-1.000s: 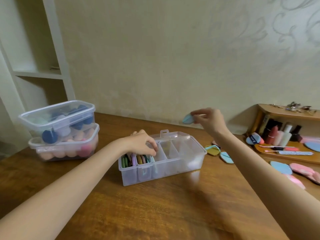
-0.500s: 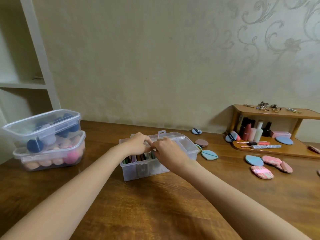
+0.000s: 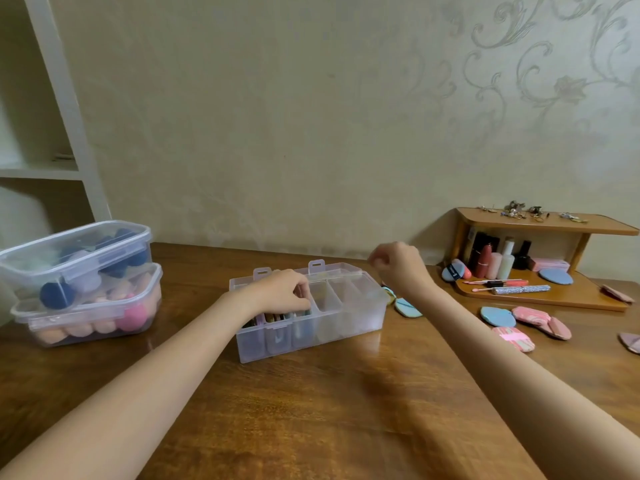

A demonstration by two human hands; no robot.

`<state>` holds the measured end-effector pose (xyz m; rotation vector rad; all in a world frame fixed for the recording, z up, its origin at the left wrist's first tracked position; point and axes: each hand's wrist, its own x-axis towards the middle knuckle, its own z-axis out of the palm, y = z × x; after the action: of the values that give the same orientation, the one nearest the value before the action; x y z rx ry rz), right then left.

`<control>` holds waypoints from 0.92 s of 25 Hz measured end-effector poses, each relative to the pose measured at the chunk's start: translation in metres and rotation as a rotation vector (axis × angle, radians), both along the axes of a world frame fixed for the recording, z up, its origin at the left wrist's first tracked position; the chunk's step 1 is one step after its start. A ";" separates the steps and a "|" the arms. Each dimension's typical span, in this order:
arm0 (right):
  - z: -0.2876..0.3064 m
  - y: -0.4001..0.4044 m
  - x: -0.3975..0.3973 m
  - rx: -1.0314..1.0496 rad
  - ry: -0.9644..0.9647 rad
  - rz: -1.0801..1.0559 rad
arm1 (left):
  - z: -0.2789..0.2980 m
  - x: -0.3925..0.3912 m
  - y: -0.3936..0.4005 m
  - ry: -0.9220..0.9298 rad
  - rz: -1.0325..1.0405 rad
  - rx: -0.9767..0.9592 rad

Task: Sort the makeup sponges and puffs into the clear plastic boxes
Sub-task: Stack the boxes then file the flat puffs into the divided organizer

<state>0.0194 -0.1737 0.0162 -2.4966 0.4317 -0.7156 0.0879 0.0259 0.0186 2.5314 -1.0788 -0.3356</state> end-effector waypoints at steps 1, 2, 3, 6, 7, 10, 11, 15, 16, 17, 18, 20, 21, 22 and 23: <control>-0.011 -0.016 0.002 -0.010 0.106 -0.069 | -0.003 0.000 -0.002 -0.019 -0.008 0.009; -0.023 -0.029 0.001 -0.029 0.229 -0.140 | -0.005 0.000 -0.005 -0.039 -0.018 0.023; -0.033 -0.039 -0.002 -0.046 0.340 -0.201 | -0.006 0.000 -0.006 -0.052 -0.025 0.036; -0.050 -0.052 -0.011 -0.054 0.549 -0.210 | -0.006 0.002 -0.006 -0.038 -0.018 0.037; -0.049 -0.050 -0.014 -0.046 0.548 -0.173 | -0.006 0.003 -0.006 -0.030 -0.013 0.034; -0.037 -0.037 -0.018 0.022 0.347 -0.140 | -0.004 0.001 -0.008 -0.052 0.000 0.061; -0.030 -0.031 -0.019 0.041 0.228 -0.140 | -0.003 -0.001 -0.009 -0.074 0.001 0.081; 0.007 0.006 -0.016 0.046 -0.096 0.003 | 0.003 -0.008 -0.005 -0.116 0.024 0.130; 0.014 0.020 -0.017 0.053 -0.105 0.077 | 0.003 -0.009 -0.004 -0.114 0.028 0.135; 0.019 0.036 -0.016 0.063 -0.083 0.148 | 0.004 -0.010 -0.003 -0.105 0.032 0.138; 0.019 0.052 -0.016 0.056 -0.051 0.210 | 0.005 -0.012 -0.002 -0.092 0.040 0.139; 0.010 0.081 -0.013 -0.016 -0.020 0.287 | 0.006 -0.015 -0.001 -0.084 0.060 0.154; 0.003 0.091 -0.010 -0.049 -0.027 0.302 | 0.007 -0.016 -0.001 -0.102 0.072 0.171; -0.003 0.098 -0.008 -0.064 -0.036 0.301 | 0.007 -0.017 0.000 -0.125 0.087 0.188; -0.007 0.101 -0.004 -0.059 -0.048 0.288 | 0.007 -0.019 0.002 -0.138 0.107 0.193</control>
<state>0.0150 -0.0731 0.0090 -2.5183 0.0317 -0.6779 0.0693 0.0275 0.0253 2.8071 -0.9979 -0.2493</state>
